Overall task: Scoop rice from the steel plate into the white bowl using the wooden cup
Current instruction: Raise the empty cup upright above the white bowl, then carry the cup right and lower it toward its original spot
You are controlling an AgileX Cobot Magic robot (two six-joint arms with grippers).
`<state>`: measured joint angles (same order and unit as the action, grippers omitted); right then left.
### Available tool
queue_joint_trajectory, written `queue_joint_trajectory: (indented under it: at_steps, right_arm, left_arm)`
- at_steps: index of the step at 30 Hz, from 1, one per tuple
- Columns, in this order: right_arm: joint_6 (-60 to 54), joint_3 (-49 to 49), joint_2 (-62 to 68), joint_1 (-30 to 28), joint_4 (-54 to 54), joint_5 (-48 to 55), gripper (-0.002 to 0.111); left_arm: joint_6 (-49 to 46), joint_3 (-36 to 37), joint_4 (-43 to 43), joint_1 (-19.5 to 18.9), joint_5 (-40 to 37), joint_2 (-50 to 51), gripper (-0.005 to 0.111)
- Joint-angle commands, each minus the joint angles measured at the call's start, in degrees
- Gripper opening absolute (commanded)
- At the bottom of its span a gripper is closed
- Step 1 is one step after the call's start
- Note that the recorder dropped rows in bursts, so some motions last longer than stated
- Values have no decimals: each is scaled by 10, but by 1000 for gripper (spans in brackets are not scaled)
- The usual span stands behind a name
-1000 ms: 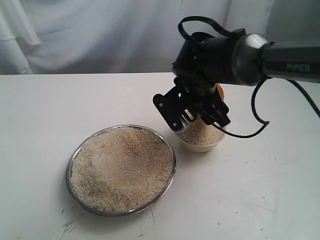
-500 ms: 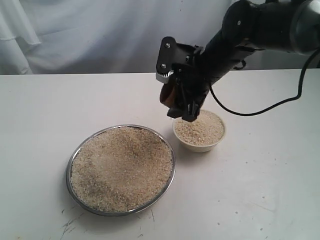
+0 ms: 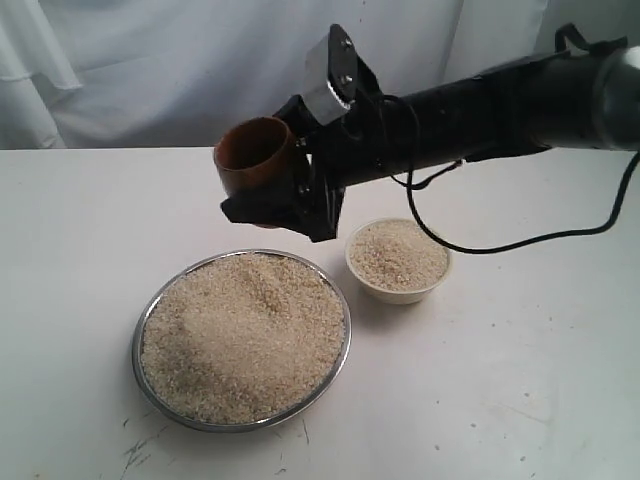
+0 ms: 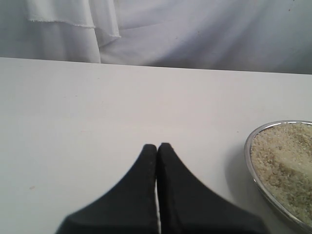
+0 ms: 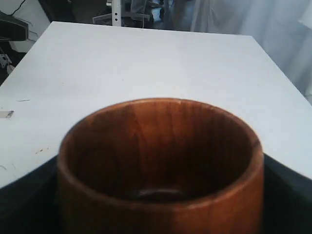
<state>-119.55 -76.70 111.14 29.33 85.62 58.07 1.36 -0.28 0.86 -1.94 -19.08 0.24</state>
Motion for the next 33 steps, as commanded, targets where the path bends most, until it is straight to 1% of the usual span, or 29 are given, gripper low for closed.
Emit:
queue_joint_trajectory:
  at_steps: [1, 2, 11, 14, 18, 22, 26, 29, 31, 33]
  right_arm:
    - [-16, 32, -5, -36, 8, 101, 0]
    - [-16, 32, -5, -46, -12, 119, 0]
    - [-16, 63, -22, -116, -128, 119, 0]
    - [-16, 92, -41, -129, -141, 119, 0]
    - [-16, 113, -71, -137, -191, 119, 0]
    - [-16, 117, -73, -155, -194, 119, 0]
    - [-16, 114, -72, -159, -127, 119, 0]
    - [-16, 107, -72, -154, -25, 119, 0]
    - [-16, 100, -72, -147, 43, 78, 0]
    - [-16, 85, -72, -139, 108, 7, 0]
  left_arm:
    - [0, 3, -1, 2, 8, -2, 0]
    - [0, 3, -1, 2, 8, -2, 0]
    - [0, 3, -1, 2, 8, -2, 0]
    - [0, 3, -1, 2, 8, -2, 0]
    - [0, 3, -1, 2, 8, -2, 0]
    - [0, 3, -1, 2, 8, -2, 0]
    - [0, 3, -1, 2, 8, -2, 0]
    - [0, 3, -1, 2, 8, -2, 0]
    - [0, 3, -1, 2, 8, -2, 0]
    - [0, 3, -1, 2, 8, -2, 0]
